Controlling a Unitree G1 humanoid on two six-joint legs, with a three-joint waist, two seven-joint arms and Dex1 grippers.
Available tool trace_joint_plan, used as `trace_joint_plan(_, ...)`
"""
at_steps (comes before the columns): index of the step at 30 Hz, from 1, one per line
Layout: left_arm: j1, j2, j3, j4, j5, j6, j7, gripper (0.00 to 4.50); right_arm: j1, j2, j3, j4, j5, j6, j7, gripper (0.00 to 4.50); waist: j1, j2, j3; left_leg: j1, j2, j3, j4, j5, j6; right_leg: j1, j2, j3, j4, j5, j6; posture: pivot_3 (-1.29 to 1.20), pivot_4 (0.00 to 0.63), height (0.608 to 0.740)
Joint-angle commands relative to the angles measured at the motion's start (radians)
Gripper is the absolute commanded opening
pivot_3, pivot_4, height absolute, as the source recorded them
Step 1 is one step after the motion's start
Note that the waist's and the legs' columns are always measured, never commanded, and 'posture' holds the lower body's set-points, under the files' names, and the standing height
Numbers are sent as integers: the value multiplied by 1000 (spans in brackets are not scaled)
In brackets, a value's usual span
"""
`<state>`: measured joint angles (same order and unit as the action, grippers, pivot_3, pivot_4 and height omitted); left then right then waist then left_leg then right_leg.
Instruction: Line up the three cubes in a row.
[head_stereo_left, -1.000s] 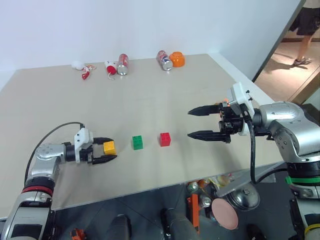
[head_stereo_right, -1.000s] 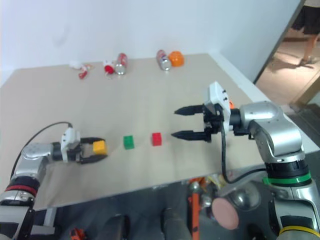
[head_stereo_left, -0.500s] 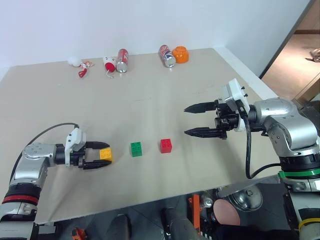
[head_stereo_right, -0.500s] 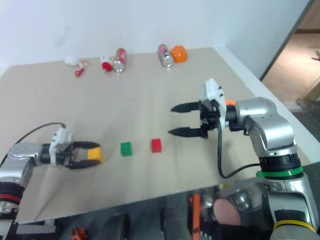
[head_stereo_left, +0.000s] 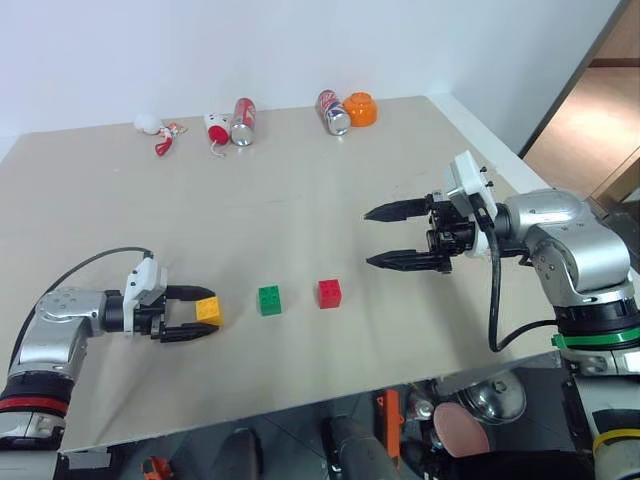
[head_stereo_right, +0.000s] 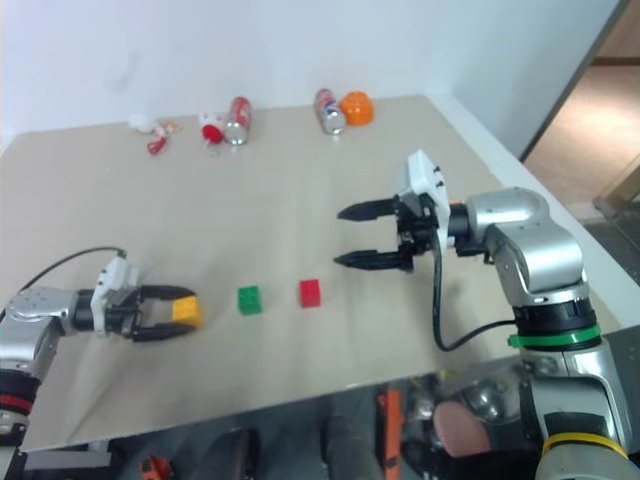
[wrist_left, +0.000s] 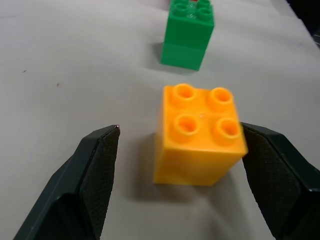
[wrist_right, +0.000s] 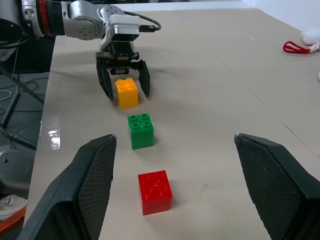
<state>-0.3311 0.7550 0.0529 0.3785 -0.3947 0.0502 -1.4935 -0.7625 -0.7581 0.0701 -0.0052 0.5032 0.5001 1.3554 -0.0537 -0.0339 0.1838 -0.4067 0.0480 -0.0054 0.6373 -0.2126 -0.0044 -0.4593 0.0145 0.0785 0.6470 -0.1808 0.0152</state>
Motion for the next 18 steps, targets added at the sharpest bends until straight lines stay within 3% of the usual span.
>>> trace_joint_plan(1,13,42,44,-53,-34,43,-7,3749,-34,1,-7,3,-5,-21,14,3923,0,0,0,0,0,0,0,0,0,0,0,0,0,0,0,0,150,740)
trace_joint_plan(18,169,241,129,-115,-48,96,-81,3749,-57,9,-7,18,-10,-24,41,3923,-2,0,0,0,1,0,0,0,0,-1,0,-1,1,-1,-1,0,150,740)
